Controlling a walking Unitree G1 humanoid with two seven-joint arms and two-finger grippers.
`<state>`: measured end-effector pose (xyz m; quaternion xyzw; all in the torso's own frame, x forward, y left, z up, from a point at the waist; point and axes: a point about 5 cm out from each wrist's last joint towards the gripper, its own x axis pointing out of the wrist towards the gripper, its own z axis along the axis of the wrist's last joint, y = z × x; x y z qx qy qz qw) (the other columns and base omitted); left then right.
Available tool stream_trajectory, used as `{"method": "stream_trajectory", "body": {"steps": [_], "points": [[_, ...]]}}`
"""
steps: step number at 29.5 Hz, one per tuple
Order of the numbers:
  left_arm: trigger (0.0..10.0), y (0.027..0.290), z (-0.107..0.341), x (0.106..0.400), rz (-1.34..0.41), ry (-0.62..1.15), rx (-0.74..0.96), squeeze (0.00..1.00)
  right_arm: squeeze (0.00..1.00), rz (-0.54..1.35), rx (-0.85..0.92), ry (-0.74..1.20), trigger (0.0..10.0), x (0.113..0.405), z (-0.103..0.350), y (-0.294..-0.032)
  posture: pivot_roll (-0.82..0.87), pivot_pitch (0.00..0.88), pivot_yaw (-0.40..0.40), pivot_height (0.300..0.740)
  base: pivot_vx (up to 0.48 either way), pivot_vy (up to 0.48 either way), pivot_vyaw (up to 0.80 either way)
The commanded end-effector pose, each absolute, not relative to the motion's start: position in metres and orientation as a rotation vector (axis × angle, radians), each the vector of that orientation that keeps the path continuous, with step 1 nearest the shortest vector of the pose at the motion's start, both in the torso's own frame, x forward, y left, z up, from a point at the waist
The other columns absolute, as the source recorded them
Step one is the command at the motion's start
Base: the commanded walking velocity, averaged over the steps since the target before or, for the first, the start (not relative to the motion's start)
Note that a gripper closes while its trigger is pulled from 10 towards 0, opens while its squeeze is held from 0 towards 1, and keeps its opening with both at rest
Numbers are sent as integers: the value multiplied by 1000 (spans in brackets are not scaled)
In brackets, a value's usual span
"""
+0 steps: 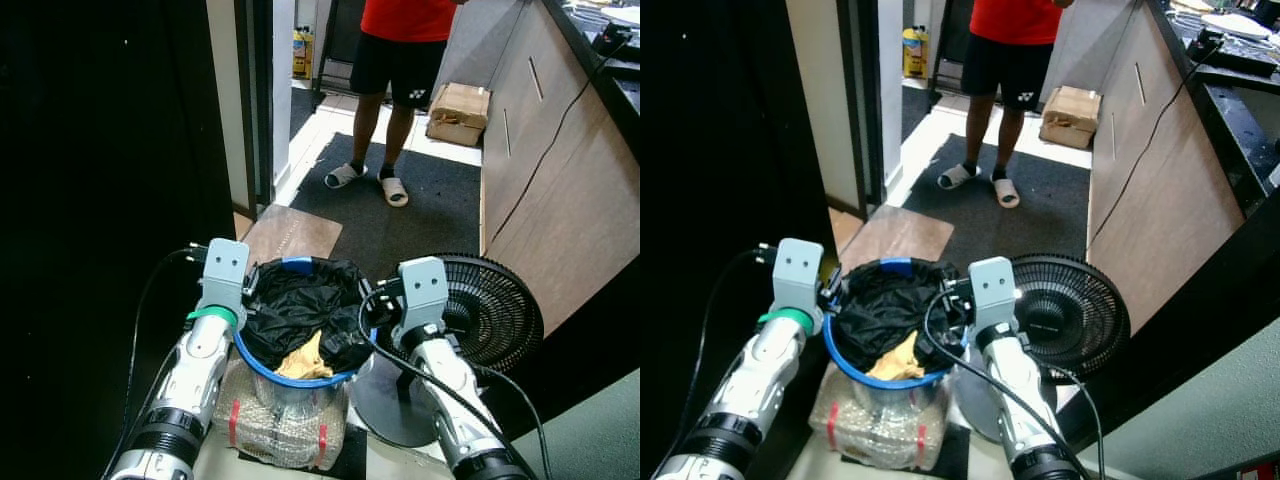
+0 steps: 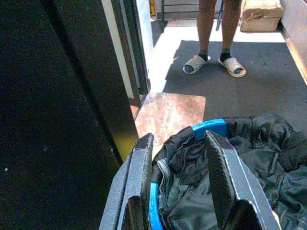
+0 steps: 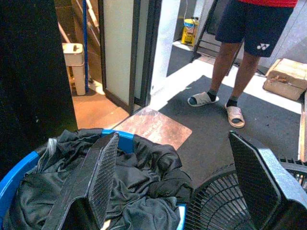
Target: Clothes washing
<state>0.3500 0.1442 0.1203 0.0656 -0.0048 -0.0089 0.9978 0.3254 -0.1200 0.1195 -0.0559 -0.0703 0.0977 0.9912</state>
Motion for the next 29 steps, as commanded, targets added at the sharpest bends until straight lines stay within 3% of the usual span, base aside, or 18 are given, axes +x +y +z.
{"method": "stream_trajectory", "body": {"steps": [1, 13, 22, 23, 29], "points": [[10000, 143, 116, 350, -18, 6, 123, 0, 0, 186, -116, -132, 10000, 325, 117, -123, 63, 78, -5, 740, 0, 0, 0], [10000, 144, 108, 346, -33, 23, 141, 0, 0, 181, -141, -110, 10000, 324, 109, -126, 60, 58, -4, 740, 0, 0, 0], [10000, 153, 47, 318, -65, 231, 232, 0, 0, 103, -207, 108, 10000, 311, 58, -150, 65, 49, -6, 740, 0, 0, 0], [10000, 160, 22, 300, -61, 318, 256, 0, 0, 71, -221, 197, 10000, 302, 38, -164, 61, 40, -5, 740, 0, 0, 0], [10000, 158, 6, 285, -63, 362, 264, 0, 0, 78, -216, 249, 10000, 291, 24, -173, 58, 27, -9, 740, 0, 0, 0]]}}
